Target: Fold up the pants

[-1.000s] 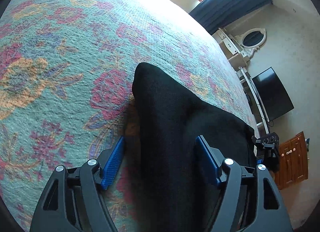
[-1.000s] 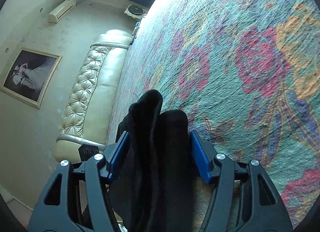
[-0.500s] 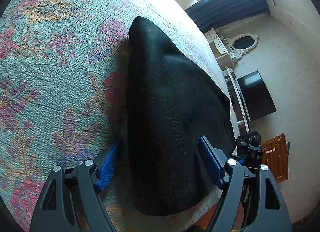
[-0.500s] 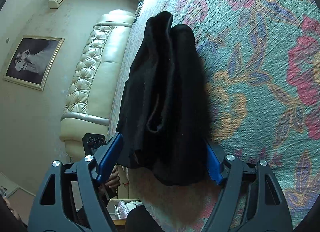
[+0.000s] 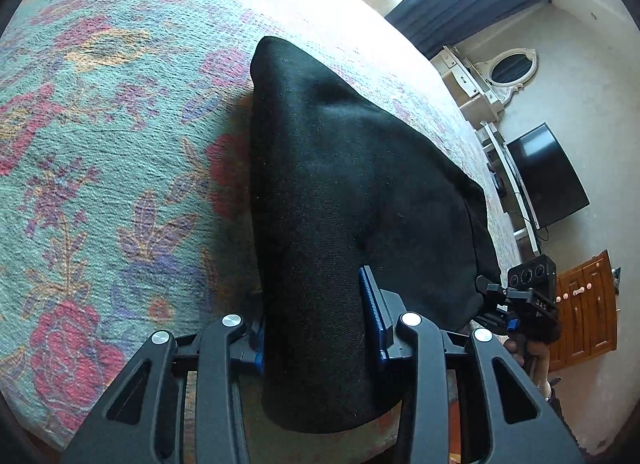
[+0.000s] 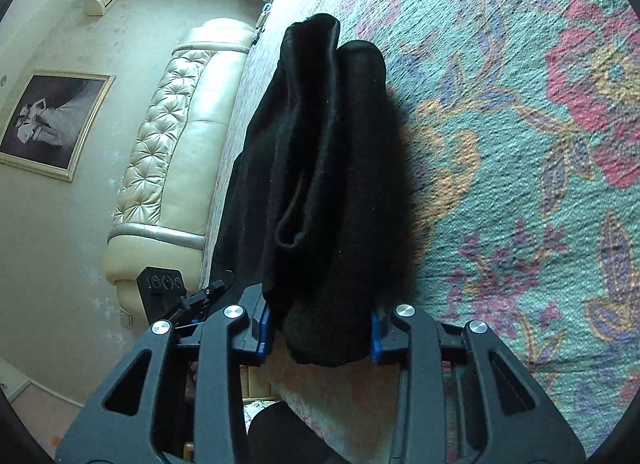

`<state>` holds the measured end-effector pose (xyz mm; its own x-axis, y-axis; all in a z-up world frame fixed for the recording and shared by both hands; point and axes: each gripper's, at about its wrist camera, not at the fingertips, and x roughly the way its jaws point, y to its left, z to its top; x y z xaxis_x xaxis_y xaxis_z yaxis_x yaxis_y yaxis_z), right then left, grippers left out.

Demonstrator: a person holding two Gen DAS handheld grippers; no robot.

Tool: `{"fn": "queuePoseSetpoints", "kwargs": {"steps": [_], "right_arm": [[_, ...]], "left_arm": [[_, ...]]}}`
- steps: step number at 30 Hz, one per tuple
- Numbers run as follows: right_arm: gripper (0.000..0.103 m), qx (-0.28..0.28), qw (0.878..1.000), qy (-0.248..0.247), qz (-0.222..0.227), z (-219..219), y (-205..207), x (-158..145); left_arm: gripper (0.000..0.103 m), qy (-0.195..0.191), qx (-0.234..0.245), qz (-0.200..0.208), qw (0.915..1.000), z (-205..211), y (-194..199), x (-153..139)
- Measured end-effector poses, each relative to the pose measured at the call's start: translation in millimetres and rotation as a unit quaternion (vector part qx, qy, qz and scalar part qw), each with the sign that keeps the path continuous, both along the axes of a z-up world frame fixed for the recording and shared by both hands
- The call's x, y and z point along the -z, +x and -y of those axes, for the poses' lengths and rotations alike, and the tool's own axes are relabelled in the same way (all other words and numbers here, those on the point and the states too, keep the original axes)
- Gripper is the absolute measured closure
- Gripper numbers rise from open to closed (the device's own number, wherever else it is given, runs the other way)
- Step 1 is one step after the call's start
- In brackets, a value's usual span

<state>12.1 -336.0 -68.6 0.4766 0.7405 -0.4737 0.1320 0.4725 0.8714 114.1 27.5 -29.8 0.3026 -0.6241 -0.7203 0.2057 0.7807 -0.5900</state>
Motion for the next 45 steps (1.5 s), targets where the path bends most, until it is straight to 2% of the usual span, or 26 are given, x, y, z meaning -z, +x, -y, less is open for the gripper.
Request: {"fn": "queuePoseSetpoints", "kwargs": {"steps": [15, 22, 25, 29, 31, 33, 38, 45], "right_arm": [[0.069, 0.003, 1.0, 0.006, -0.011, -3, -13, 4], [0.068, 0.006, 1.0, 0.019, -0.013, 5, -15, 15], [0.066, 0.009, 0.999, 0.03, -0.014, 8, -16, 19], [0.059, 0.018, 0.998, 0.054, -0.013, 13, -17, 22], [0.055, 0.027, 0.997, 0.068, -0.012, 16, -20, 23], [0.047, 0.032, 0.997, 0.069, -0.009, 17, -23, 20], [0.028, 0.037, 0.999, 0.027, -0.006, 15, -34, 3], [0.023, 0.054, 0.998, -0.027, -0.031, 9, -62, -9]], "left_arm": [[0.065, -0.005, -0.004, -0.002, 1.0, -16, -1, 1], [0.064, -0.006, -0.003, -0.001, 1.0, -22, -7, 3], [0.056, -0.008, -0.007, -0.006, 0.9999, -24, -5, 6], [0.031, -0.036, -0.014, -0.033, 0.9987, -29, -3, 15], [0.025, -0.044, -0.008, -0.03, 0.9985, -28, -4, 14], [0.022, -0.031, -0.003, -0.027, 0.9991, -23, -7, 11], [0.018, 0.043, -0.006, -0.015, 0.9989, -7, -20, -2], [0.018, 0.114, -0.025, -0.009, 0.9931, -2, -46, -14]]}}
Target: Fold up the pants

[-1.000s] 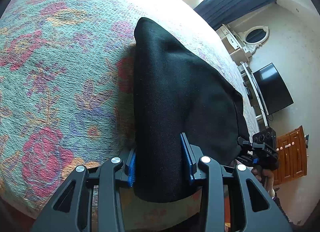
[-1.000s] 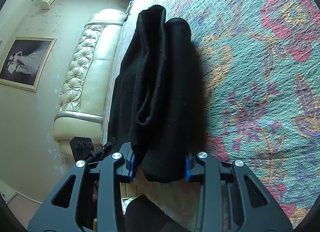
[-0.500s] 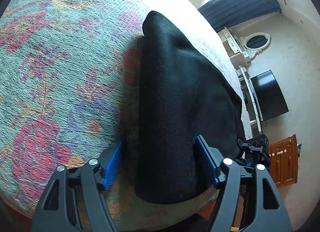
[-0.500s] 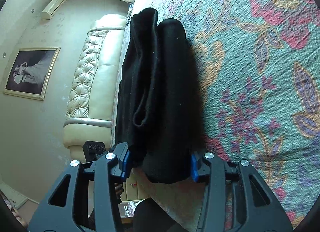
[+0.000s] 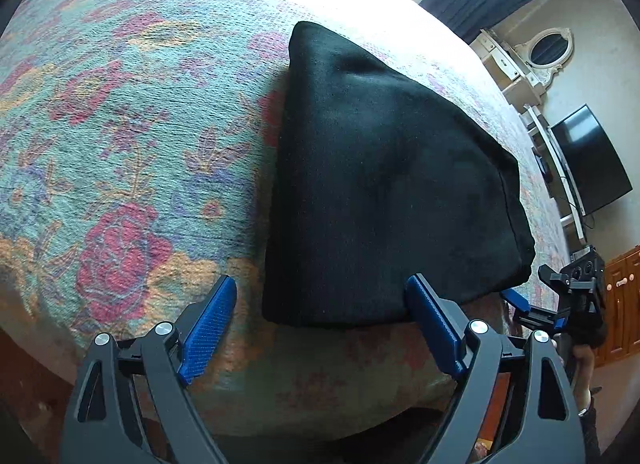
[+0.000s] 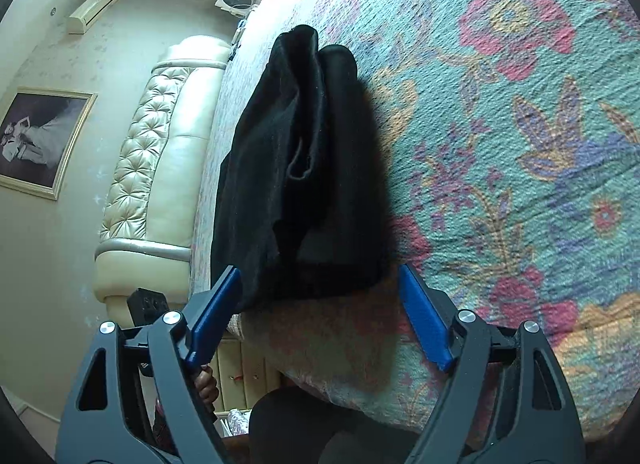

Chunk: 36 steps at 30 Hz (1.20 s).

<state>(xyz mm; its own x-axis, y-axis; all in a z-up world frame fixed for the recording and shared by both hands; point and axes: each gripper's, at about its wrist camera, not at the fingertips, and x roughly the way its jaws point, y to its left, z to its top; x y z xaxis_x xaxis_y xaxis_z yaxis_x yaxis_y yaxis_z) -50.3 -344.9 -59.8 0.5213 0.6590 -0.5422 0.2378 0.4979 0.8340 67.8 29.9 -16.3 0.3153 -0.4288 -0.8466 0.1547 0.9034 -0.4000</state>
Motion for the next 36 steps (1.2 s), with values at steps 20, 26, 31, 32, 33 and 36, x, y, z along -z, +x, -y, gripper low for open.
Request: {"fn": "queuePoseSetpoints", "kwargs": {"steps": [20, 26, 31, 32, 33, 36], "right_arm": [[0.019, -0.024, 0.946, -0.322, -0.001, -94, -52, -45], [0.018, -0.028, 0.923, -0.382, 0.033, -104, -56, -50], [0.017, -0.041, 0.909, -0.412, 0.047, -115, -54, -50], [0.015, -0.046, 0.907, -0.415, 0.051, -117, -53, -50], [0.014, -0.049, 0.905, -0.418, 0.053, -119, -53, -51], [0.014, -0.051, 0.907, -0.415, 0.052, -120, -52, -51]], "left_arm": [[0.018, 0.149, -0.058, 0.15, 0.9757, 9, -107, -44], [0.018, 0.155, -0.074, 0.16, 0.9721, 8, -108, -46], [0.018, 0.155, -0.069, 0.158, 0.9729, 13, -108, -47], [0.018, 0.154, -0.063, 0.158, 0.9733, 15, -109, -46], [0.018, 0.155, -0.056, 0.158, 0.9736, 17, -109, -46], [0.018, 0.148, -0.047, 0.162, 0.9745, 22, -112, -45]]}}
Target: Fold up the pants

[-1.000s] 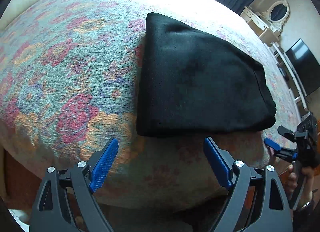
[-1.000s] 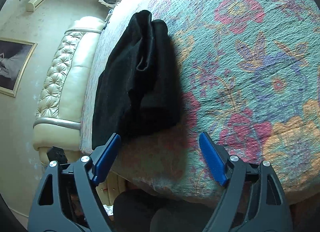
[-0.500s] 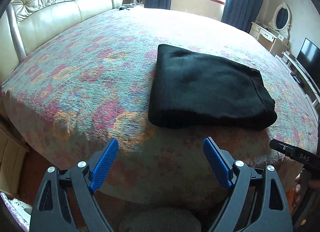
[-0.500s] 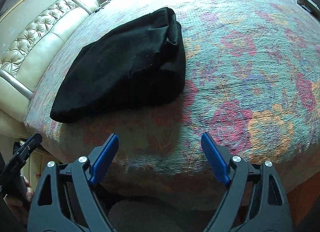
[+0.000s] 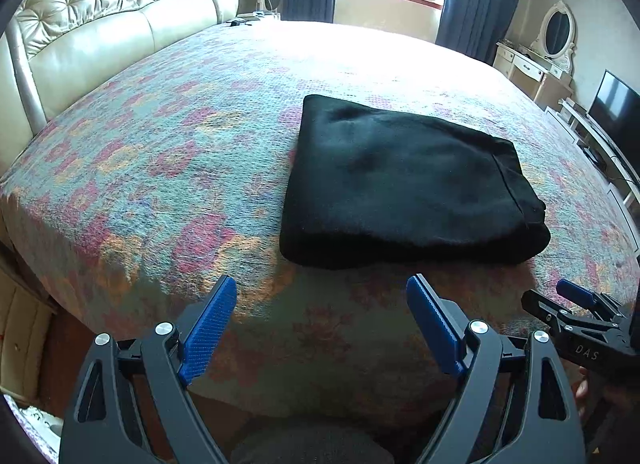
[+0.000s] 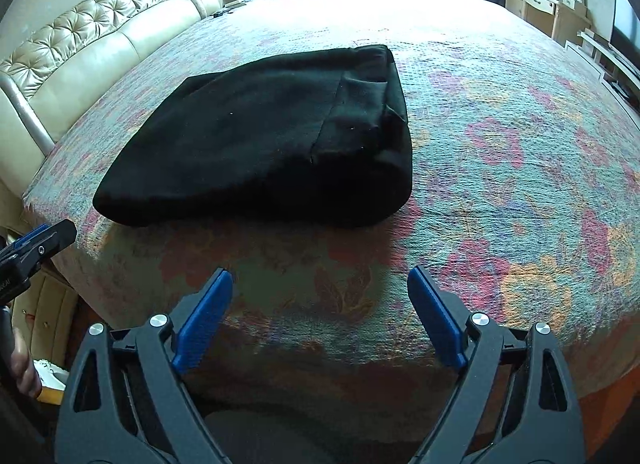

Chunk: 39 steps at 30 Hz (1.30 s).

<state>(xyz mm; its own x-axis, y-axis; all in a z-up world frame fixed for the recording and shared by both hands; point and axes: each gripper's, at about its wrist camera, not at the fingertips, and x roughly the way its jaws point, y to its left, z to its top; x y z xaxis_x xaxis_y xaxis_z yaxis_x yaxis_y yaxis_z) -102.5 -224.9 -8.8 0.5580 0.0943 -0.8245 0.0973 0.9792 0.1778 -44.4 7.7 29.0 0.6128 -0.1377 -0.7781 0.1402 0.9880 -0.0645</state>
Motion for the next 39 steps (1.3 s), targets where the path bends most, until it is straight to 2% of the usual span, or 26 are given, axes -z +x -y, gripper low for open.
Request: {"fn": "queuePoseSetpoints", "kwargs": {"steps": [5, 14, 24, 35, 37, 39], "right_arm": [[0.014, 0.006, 1.0, 0.009, 0.001, 5, 0, -1], [0.014, 0.01, 1.0, 0.02, -0.004, 6, 3, 1], [0.014, 0.005, 1.0, 0.026, -0.008, 1, 3, 3], [0.014, 0.01, 0.999, 0.043, -0.019, 4, 4, 8], [0.014, 0.01, 0.999, 0.045, -0.02, 3, 4, 8], [0.014, 0.01, 0.999, 0.048, -0.02, 3, 3, 8]], "left_arm": [[0.018, 0.0, 0.007, 0.001, 1.0, 4, -2, 1], [0.018, -0.002, 0.004, -0.023, 0.9997, 4, 0, 9], [0.018, 0.024, 0.009, 0.012, 0.9996, 8, 0, -1], [0.017, 0.02, 0.02, 0.028, 0.9992, 18, -3, -7], [0.015, 0.032, 0.004, 0.033, 0.999, 19, -3, -6], [0.014, 0.061, -0.011, 0.044, 0.9971, 20, -3, -6]]}}
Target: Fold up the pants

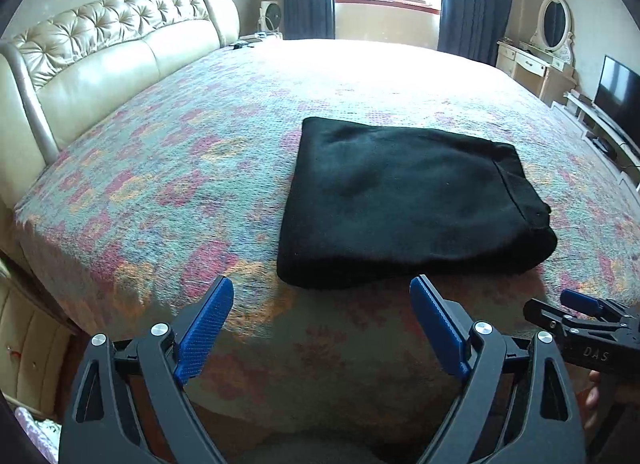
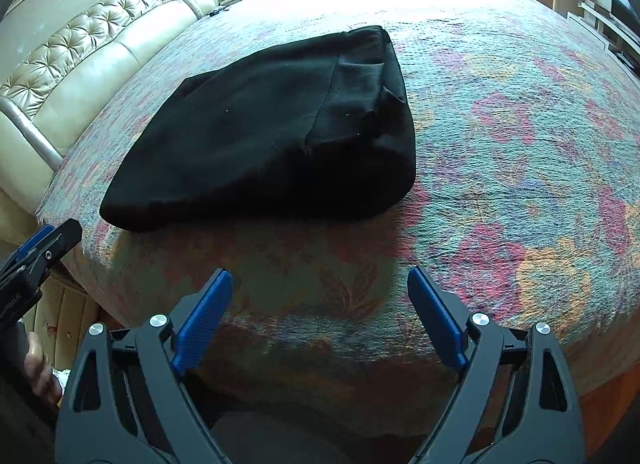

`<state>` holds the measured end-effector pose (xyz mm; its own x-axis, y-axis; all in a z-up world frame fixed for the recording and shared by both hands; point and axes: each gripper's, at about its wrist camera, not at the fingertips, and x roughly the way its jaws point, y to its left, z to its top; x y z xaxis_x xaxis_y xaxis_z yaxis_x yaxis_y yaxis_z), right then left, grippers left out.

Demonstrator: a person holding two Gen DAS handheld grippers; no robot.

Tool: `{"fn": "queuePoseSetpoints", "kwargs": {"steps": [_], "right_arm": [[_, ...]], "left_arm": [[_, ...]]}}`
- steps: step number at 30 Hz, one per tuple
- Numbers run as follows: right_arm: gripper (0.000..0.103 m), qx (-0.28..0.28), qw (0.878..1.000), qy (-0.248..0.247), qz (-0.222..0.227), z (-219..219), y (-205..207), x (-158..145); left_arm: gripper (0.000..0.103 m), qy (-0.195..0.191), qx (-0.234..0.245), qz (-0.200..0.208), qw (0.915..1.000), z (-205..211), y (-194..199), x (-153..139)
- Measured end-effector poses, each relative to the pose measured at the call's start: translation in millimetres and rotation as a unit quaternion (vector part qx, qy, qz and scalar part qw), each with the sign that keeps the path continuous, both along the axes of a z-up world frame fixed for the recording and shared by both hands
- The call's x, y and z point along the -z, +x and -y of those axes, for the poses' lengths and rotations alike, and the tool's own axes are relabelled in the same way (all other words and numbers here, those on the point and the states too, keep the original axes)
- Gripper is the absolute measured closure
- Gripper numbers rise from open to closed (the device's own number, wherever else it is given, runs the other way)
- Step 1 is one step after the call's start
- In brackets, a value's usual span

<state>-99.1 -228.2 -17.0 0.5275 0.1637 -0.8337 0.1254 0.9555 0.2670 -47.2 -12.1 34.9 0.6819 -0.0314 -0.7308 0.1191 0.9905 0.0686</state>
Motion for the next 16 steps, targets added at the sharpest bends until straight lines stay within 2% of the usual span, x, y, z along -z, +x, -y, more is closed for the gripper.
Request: {"fn": "queuePoseSetpoints", "kwargs": {"steps": [2, 4, 8, 16], "right_arm": [[0.014, 0.001, 1.0, 0.002, -0.002, 0.4, 0.2, 1.0], [0.014, 0.001, 1.0, 0.005, -0.006, 0.2, 0.4, 2.8], [0.014, 0.0, 1.0, 0.005, -0.011, -2.4, -0.1, 5.5], [0.014, 0.003, 1.0, 0.01, -0.016, -4.1, 2.1, 7.7]], "left_arm": [[0.014, 0.002, 0.015, 0.005, 0.9999, 1.3, 1.8, -0.5], [0.015, -0.024, 0.038, -0.001, 0.999, 2.0, 3.3, -1.7], [0.015, -0.018, 0.06, -0.012, 0.9979, 10.3, 4.6, 0.7], [0.015, -0.046, 0.027, -0.042, 0.9977, 1.7, 9.5, 6.7]]}}
